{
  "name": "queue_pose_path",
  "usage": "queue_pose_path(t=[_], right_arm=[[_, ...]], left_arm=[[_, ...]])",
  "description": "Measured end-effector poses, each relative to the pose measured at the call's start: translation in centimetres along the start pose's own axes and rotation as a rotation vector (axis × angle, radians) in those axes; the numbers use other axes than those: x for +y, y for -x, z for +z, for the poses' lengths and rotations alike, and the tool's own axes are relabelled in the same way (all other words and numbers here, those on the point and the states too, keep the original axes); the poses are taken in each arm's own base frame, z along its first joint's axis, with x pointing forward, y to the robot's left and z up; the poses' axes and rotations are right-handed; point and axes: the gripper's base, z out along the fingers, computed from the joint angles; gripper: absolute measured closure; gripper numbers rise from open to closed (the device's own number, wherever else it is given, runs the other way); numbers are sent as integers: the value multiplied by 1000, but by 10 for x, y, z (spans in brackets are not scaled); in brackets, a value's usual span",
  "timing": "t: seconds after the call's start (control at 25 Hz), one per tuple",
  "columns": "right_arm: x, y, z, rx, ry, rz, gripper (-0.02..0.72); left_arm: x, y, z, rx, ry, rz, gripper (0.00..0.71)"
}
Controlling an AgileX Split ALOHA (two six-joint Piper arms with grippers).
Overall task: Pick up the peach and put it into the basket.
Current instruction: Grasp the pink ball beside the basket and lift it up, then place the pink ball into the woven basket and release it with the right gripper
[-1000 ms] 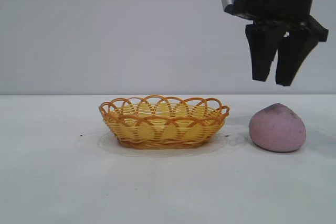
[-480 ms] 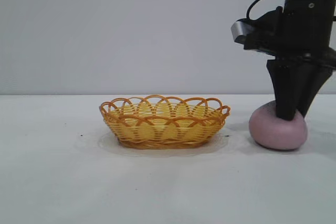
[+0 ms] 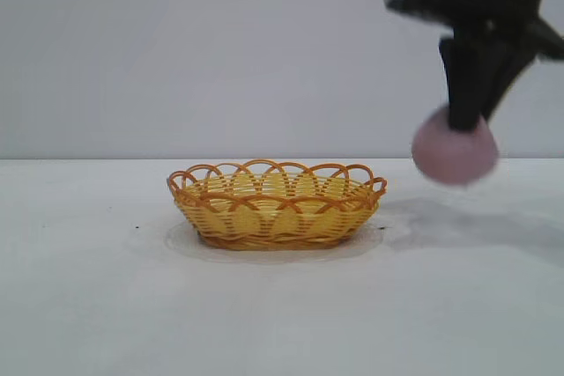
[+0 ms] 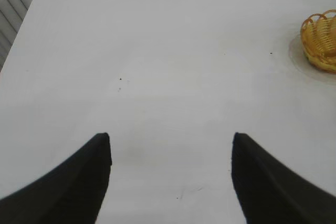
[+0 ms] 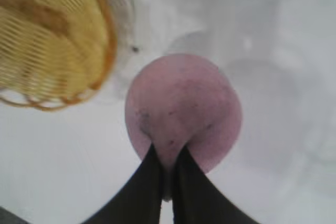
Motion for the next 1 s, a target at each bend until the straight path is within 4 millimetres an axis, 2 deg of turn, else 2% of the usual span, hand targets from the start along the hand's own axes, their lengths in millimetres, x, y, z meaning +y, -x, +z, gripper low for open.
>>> queue_pose_path(t=[0.08,0.2,0.32,0.44,0.6,0.76,0.84,0.88,0.96,1.0], right_arm=[[13,7,-19,-64,35,-19,703],[38,17,-29,-110,66,-81,703],[67,20,-21,-100,86,-148,703],[84,24,0,-65,101,-188,703],[91,31,35,-30,76,-218,703],[87,37,61,-10,62,-211,703],[84,38,69,4,58,-208,703],[84,38,70,5,58,-208,650],[83,39,73,11,59,-207,650],[83,39,73,13,59,-207,605]], left_arm=[[0,0,0,0,0,0,280],[0,0,0,0,0,0,280],[0,0,0,0,0,0,280],[0,0,0,0,0,0,280],[0,0,0,0,0,0,280],[0,0,0,0,0,0,280],[0,0,0,0,0,0,280],[0,0,0,0,0,0,280],[0,0,0,0,0,0,280],[0,0,0,0,0,0,280]])
